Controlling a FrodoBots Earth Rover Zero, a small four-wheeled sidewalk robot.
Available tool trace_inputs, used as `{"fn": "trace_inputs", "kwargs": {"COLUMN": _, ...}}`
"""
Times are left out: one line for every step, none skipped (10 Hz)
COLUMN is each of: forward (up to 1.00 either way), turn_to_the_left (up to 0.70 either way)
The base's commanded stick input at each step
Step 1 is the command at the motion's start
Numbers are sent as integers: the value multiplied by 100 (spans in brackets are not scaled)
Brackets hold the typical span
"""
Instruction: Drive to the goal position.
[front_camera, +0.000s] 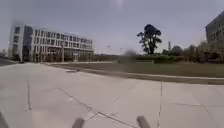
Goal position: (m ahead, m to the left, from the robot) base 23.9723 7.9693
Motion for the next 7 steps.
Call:
{"fn": "trace_inputs", "kwargs": {"forward": 70, "turn_to_the_left": 27}}
{"fn": "trace_inputs", "kwargs": {"forward": 70, "turn_to_the_left": 27}}
{"fn": "trace_inputs", "kwargs": {"forward": 70, "turn_to_the_left": 27}}
{"fn": "trace_inputs", "kwargs": {"forward": 70, "turn_to_the_left": 27}}
{"fn": "trace_inputs", "kwargs": {"forward": 70, "turn_to_the_left": 27}}
{"fn": "trace_inputs", "kwargs": {"forward": 70, "turn_to_the_left": 27}}
{"fn": "trace_inputs", "kwargs": {"forward": 70, "turn_to_the_left": 27}}
